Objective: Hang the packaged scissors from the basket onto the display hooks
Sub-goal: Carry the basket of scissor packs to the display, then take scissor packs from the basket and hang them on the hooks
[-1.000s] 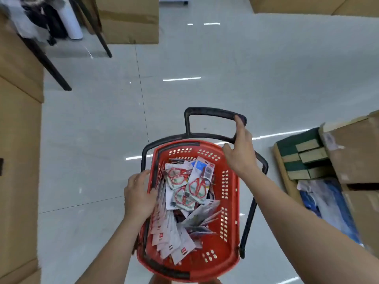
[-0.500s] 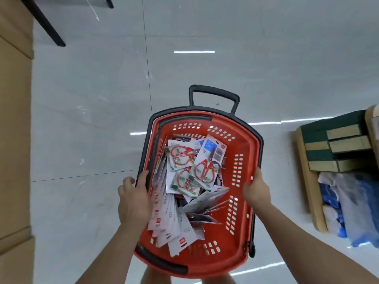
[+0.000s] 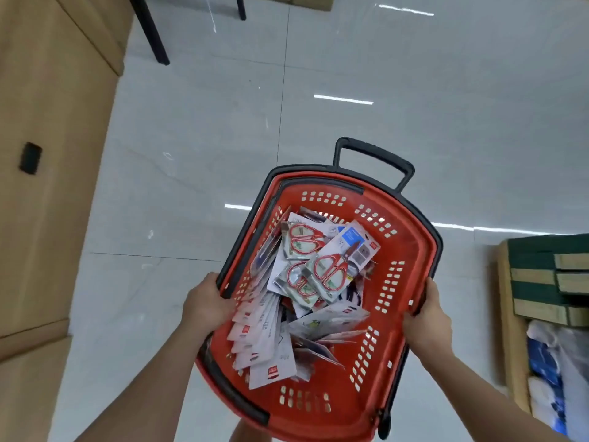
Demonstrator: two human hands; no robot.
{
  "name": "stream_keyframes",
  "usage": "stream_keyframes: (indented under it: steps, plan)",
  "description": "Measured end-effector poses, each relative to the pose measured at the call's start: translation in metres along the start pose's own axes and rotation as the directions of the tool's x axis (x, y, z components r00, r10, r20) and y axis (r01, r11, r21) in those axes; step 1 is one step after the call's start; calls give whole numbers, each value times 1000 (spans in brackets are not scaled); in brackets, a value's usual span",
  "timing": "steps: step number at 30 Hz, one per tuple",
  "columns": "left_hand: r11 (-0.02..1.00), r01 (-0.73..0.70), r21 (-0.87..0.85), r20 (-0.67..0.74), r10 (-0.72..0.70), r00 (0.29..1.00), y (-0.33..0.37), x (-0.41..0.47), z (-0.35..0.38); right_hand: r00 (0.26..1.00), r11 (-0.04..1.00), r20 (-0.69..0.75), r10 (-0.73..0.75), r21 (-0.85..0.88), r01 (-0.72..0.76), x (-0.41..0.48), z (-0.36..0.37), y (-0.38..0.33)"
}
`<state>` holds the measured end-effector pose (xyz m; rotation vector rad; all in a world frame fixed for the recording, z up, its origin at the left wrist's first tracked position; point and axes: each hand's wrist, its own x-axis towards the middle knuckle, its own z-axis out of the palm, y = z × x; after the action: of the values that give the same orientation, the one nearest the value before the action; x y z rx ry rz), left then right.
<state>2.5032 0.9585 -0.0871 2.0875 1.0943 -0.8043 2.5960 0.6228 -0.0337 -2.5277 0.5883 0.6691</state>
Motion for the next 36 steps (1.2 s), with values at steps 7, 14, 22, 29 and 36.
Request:
stream_keyframes:
  steps: [7, 14, 22, 29, 36]
  plan:
    - [987, -102, -127, -185, 78, 980, -4, 21, -37, 1000, 990, 5, 1, 140, -2, -12, 37, -21]
    - [991, -37, -129, -355, -12, 935, -49, 74, -119, 973, 972, 82, -217, 112, 208, -16, 112, -93]
    - [956, -48, -289, -388, -71, 919, -101, 81, -135, 912, 910, 43, -408, 96, 403, 15, 138, -180]
    - [975, -66, -214, -405, -27, 914, -93, 70, -113, 824, 819, 141, -549, -107, 564, 37, 125, -212]
    - [973, -224, -48, -526, 167, 834, -58, 46, -90, 610, 550, 231, -758, -274, 789, 26, 137, -236]
